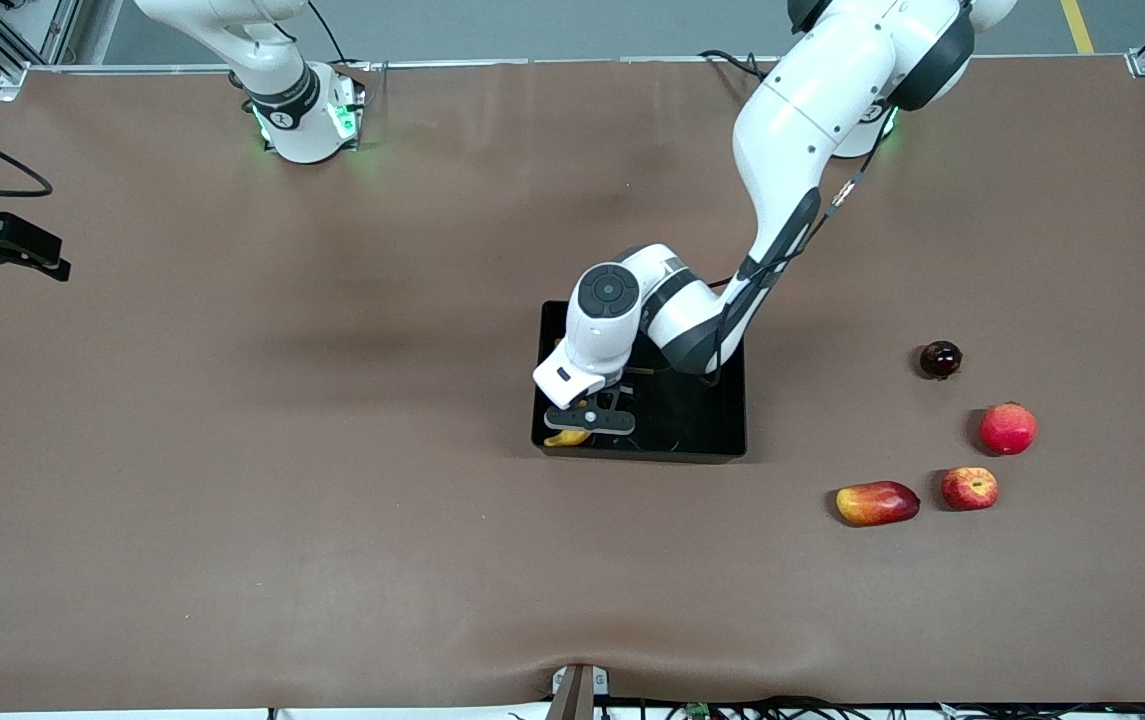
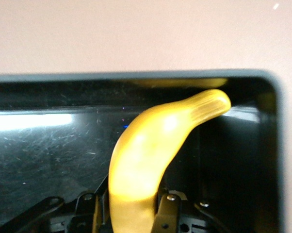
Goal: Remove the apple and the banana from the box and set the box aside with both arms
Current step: 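Lift the banana with the left gripper while the right gripper reaches the tray, then carry the banana to the fruits while the right gripper grasps the tray rim, then release the banana with the left gripper while the right gripper drags the tray, then raise the left gripper away while the right gripper pulls the tray further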
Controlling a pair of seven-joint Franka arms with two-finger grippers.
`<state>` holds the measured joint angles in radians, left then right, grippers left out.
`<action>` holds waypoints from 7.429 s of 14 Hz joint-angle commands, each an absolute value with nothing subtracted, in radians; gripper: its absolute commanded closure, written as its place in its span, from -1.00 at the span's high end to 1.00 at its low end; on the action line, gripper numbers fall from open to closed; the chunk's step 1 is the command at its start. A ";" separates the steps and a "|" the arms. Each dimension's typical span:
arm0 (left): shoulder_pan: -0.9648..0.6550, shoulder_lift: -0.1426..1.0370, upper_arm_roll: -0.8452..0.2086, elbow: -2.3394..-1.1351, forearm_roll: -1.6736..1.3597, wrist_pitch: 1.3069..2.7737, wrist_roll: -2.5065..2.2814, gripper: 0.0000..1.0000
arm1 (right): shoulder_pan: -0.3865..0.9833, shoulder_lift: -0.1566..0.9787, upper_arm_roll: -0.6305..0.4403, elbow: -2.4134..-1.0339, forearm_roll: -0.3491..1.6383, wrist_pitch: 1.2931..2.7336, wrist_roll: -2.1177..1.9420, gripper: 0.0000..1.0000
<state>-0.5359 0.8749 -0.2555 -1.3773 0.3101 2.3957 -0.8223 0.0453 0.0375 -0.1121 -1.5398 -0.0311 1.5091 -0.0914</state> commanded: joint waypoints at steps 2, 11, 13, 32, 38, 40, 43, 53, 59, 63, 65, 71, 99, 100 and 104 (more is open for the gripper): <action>-0.511 0.781 -0.244 -1.390 0.336 2.385 -0.828 -1.00 | 0.055 0.100 -0.106 -1.526 -0.017 1.517 -0.103 1.00; -0.336 0.487 -0.258 -1.532 0.321 2.006 -0.622 -1.00 | 0.184 0.166 -0.104 -1.522 0.109 1.600 -0.051 1.00; -0.241 0.416 -0.258 -1.664 0.322 2.019 -0.511 -1.00 | 0.238 0.190 -0.104 -1.522 0.121 1.627 0.047 1.00; 0.169 0.534 -0.247 -1.919 0.319 2.318 -0.744 -1.00 | 0.667 0.636 -0.104 -1.523 0.314 2.210 0.590 1.00; 0.173 0.546 -0.244 -1.917 0.371 2.316 -0.845 -0.97 | 0.729 0.696 -0.104 -1.523 0.314 2.287 0.603 -0.07; 0.173 0.545 -0.232 -1.919 0.391 2.310 -0.844 -0.95 | 0.732 0.703 -0.106 -1.523 0.308 2.289 0.591 -0.86; 0.187 0.545 -0.222 -1.917 0.423 2.310 -0.845 -0.93 | 0.732 0.703 -0.104 -1.523 0.308 2.287 0.591 -1.00; 0.213 0.529 -0.233 -1.846 0.463 2.281 -0.856 1.00 | 0.677 0.686 -0.092 -1.506 0.324 2.251 0.578 -1.00; 0.213 0.505 -0.317 -1.675 0.427 2.016 -0.842 1.00 | 0.537 0.600 -0.091 -1.476 0.408 2.038 0.444 -1.00; 0.216 0.502 -0.385 -1.576 0.396 1.912 -0.780 1.00 | 0.401 0.517 -0.097 -1.503 0.388 1.939 0.361 -1.00; 0.219 0.500 -0.405 -1.540 0.382 1.885 -0.737 1.00 | 0.336 0.493 -0.103 -1.522 0.345 1.924 0.301 -1.00; 0.218 0.388 -0.452 -1.519 0.347 1.821 -0.621 1.00 | 0.076 0.486 -0.103 -1.554 0.262 1.873 -0.006 -1.00; -0.034 -0.029 -0.083 -1.525 0.034 1.519 -0.169 1.00 | -0.276 0.575 -0.081 -1.462 0.285 1.939 -0.563 1.00; -0.034 -0.032 -0.080 -1.531 0.034 1.519 -0.169 1.00 | -0.261 0.574 -0.081 -1.435 0.282 1.940 -0.561 1.00; -0.026 -0.032 -0.080 -1.528 0.034 1.519 -0.169 1.00 | -0.138 0.578 -0.084 -1.365 0.212 1.979 -0.526 1.00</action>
